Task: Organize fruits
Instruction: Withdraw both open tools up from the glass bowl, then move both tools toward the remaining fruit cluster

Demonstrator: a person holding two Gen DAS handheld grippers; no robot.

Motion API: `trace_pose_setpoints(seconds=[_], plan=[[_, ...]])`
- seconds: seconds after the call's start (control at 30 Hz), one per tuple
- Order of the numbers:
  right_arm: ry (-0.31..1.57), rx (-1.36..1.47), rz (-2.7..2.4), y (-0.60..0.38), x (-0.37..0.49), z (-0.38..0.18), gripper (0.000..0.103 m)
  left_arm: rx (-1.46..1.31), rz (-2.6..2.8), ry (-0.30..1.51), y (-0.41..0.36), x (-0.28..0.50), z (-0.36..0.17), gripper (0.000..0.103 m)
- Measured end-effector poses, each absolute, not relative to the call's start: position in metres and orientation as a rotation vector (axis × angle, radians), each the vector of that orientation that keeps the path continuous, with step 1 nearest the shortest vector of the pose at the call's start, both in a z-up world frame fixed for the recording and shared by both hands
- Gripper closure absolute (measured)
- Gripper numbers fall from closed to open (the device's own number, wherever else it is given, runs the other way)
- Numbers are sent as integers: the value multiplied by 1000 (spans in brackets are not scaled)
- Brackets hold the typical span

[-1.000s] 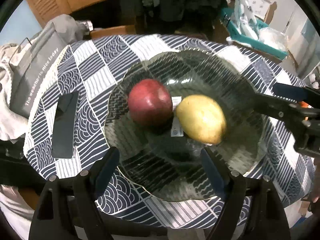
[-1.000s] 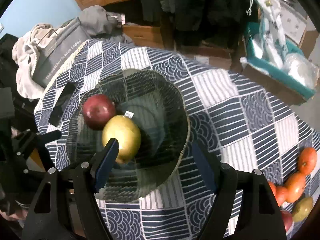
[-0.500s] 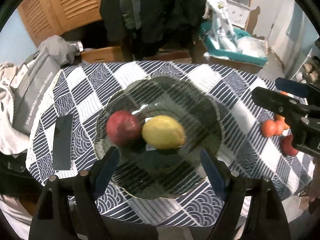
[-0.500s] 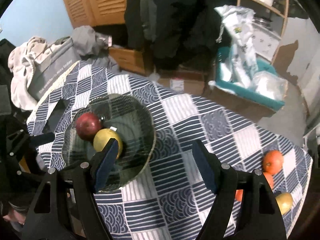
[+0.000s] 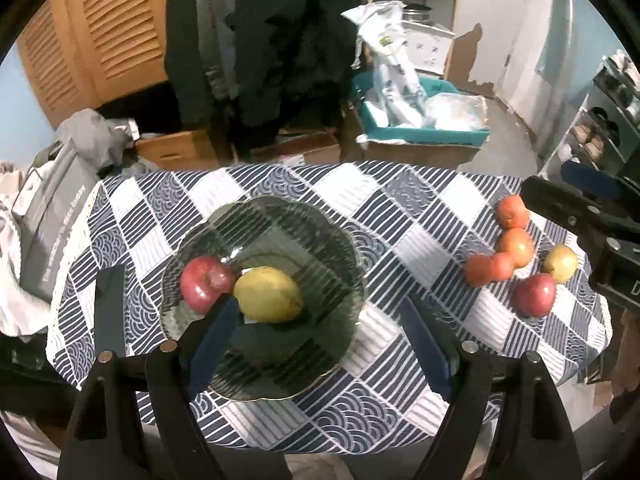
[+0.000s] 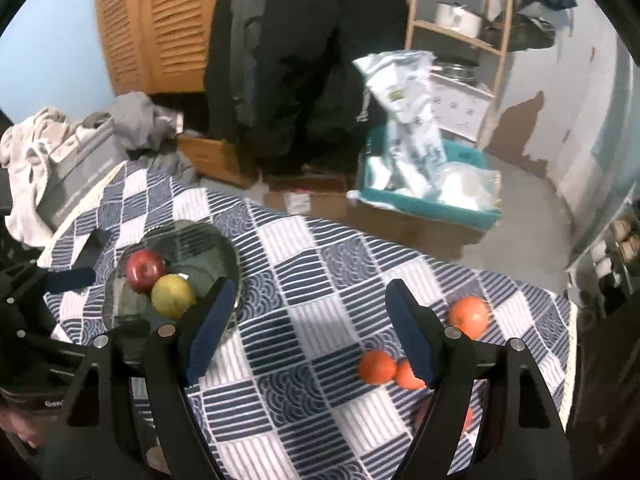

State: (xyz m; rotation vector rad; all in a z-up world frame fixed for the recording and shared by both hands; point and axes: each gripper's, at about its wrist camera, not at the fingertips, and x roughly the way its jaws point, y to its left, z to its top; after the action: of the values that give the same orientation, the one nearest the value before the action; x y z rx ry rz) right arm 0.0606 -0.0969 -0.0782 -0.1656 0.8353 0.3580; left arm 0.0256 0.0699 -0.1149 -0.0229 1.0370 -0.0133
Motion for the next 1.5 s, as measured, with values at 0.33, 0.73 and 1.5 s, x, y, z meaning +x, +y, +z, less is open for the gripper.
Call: trace_pose_setpoints(seconds=[0.33, 0.73, 1.5], plan=[[786, -112, 304, -151, 35, -57, 23, -21, -89, 970, 34, 18, -84, 17], [748, -44, 240, -206, 17, -40, 23, -8, -120, 923, 12, 13, -65, 17], [830, -4, 149, -269, 29, -73, 21, 54, -185, 984, -41, 31, -88, 16]])
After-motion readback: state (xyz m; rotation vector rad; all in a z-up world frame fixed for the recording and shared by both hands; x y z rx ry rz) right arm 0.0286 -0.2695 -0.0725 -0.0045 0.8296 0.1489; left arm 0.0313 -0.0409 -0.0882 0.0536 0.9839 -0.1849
